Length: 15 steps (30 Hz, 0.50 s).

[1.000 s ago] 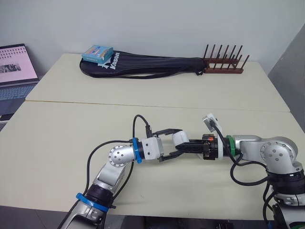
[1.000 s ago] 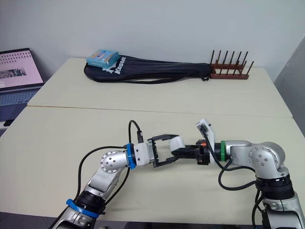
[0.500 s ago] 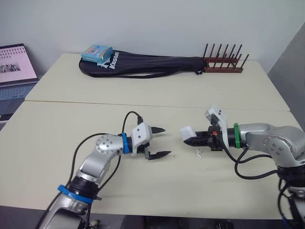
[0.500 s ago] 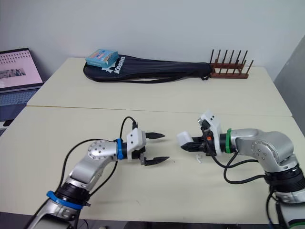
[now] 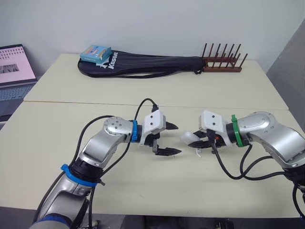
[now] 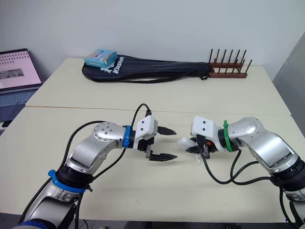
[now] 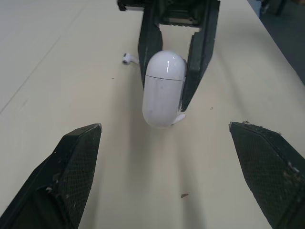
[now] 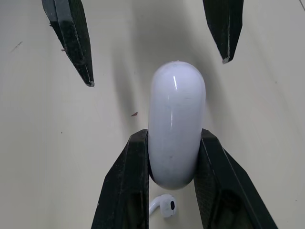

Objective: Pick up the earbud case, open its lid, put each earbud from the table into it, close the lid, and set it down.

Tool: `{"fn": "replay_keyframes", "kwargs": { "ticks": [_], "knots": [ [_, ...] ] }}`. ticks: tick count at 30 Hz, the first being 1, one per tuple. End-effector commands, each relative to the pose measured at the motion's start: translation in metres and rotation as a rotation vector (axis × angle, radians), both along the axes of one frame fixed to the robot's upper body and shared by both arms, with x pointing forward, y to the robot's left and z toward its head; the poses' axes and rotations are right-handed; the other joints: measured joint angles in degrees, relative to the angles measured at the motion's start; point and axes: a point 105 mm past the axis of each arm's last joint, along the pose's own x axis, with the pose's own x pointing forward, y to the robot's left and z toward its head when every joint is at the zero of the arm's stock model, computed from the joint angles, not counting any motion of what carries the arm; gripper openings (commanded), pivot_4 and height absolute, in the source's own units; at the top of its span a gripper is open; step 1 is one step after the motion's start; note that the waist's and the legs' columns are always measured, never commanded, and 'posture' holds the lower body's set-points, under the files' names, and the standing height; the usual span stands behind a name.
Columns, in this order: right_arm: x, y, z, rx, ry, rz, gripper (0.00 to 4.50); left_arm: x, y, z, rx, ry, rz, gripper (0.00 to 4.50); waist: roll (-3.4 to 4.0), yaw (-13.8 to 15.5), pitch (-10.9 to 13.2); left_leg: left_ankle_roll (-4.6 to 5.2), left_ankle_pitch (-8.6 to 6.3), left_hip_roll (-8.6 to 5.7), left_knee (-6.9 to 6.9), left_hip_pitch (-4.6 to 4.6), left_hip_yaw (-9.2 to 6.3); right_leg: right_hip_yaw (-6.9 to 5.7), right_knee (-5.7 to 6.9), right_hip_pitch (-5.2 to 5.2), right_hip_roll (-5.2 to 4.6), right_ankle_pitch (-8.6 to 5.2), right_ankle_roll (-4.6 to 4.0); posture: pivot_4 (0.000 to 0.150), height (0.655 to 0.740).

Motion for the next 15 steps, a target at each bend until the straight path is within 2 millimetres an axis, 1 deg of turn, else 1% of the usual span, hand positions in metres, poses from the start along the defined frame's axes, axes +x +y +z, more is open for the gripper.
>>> {"fn": "replay_keyframes", "kwargs": {
  "ticks": [1, 10, 13, 15],
  "knots": [
    [-0.002, -0.001, 0.005, -0.018, -0.038, 0.039, 0.84, 0.001, -0.005, 0.009, -0.002, -0.045, -0.037, 4.50, 0.00, 0.0, 0.0, 0.00, 0.00, 0.00, 0.00, 0.00, 0.01, 0.01, 0.00, 0.00, 0.00, 0.00, 0.00, 0.150, 0.7315],
    [-0.002, -0.004, -0.002, -0.024, -0.031, 0.041, 0.84, 0.009, -0.018, 0.011, -0.021, -0.056, -0.025, 4.50, -0.01, 0.0, 0.0, 0.00, 0.00, 0.00, 0.02, -0.03, 0.01, 0.03, 0.00, -0.04, -0.01, 0.00, 0.00, 0.150, 0.7315],
    [-0.002, -0.004, -0.003, -0.017, -0.027, 0.036, 0.84, 0.007, -0.022, 0.009, -0.013, -0.056, -0.041, 4.50, -0.01, 0.0, 0.0, 0.00, 0.00, 0.00, 0.03, -0.03, 0.01, 0.04, 0.03, -0.03, 0.00, 0.00, 0.00, 0.150, 0.7315],
    [-0.002, -0.002, -0.003, -0.012, -0.025, 0.035, 0.84, 0.005, -0.024, 0.008, -0.008, -0.050, -0.048, 4.11, -0.01, 0.0, 0.0, 0.00, 0.00, 0.00, 0.04, -0.03, 0.01, 0.04, 0.03, -0.03, 0.00, 0.00, 0.00, 0.150, 0.7315]
  ]
}}
